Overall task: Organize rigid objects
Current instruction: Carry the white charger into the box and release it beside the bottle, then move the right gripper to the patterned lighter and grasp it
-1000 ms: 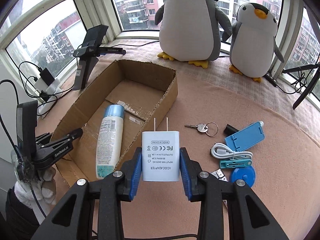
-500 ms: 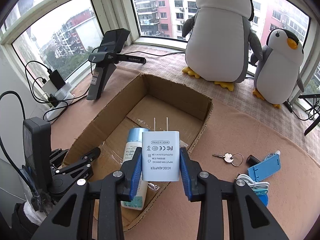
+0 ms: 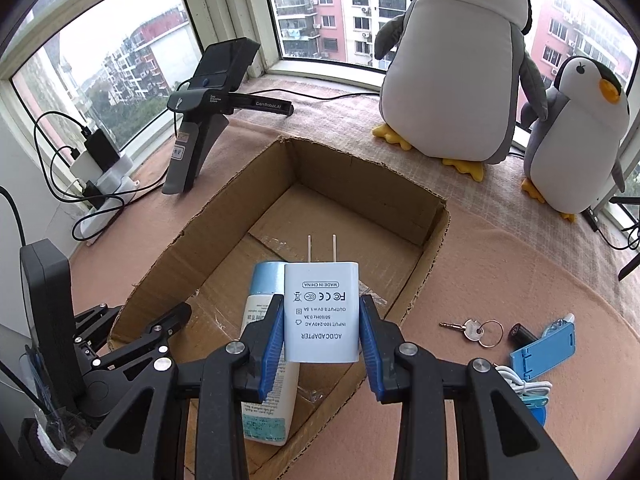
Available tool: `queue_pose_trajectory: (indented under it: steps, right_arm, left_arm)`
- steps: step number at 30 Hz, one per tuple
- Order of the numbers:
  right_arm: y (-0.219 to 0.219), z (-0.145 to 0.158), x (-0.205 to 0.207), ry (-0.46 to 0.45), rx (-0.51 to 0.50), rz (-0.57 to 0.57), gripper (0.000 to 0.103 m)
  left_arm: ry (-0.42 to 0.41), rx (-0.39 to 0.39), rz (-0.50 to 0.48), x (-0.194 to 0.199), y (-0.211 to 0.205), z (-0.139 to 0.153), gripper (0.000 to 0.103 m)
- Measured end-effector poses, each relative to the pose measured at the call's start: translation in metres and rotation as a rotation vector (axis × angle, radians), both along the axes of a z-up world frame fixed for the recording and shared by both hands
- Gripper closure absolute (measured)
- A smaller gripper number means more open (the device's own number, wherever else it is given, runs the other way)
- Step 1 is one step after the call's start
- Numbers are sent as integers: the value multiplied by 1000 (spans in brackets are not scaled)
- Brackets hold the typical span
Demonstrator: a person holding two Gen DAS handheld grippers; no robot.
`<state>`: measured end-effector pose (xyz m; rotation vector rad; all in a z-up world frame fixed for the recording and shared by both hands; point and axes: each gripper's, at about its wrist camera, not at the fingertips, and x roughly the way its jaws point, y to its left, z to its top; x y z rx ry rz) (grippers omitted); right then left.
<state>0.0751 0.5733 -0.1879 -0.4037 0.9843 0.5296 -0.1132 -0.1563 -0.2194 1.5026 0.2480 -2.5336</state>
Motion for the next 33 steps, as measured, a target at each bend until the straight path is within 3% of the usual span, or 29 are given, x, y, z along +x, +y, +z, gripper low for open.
queue_pose_trajectory:
  steps: [3, 10, 22, 33]
  right_arm:
    - [1, 0, 0, 2, 0, 6, 70]
    - [0, 6, -2, -20, 6, 5, 48]
    - [-22, 18, -7, -17, 41, -23, 48]
    - [-98, 36, -9, 10, 112, -124, 48]
  left_arm:
    - [0, 0, 0, 0, 0, 0, 76]
    - [1, 0, 0, -1, 0, -1, 76]
    - [0, -1, -1, -1, 0, -1, 76]
    - [-1, -7, -1, -1, 1, -1, 76]
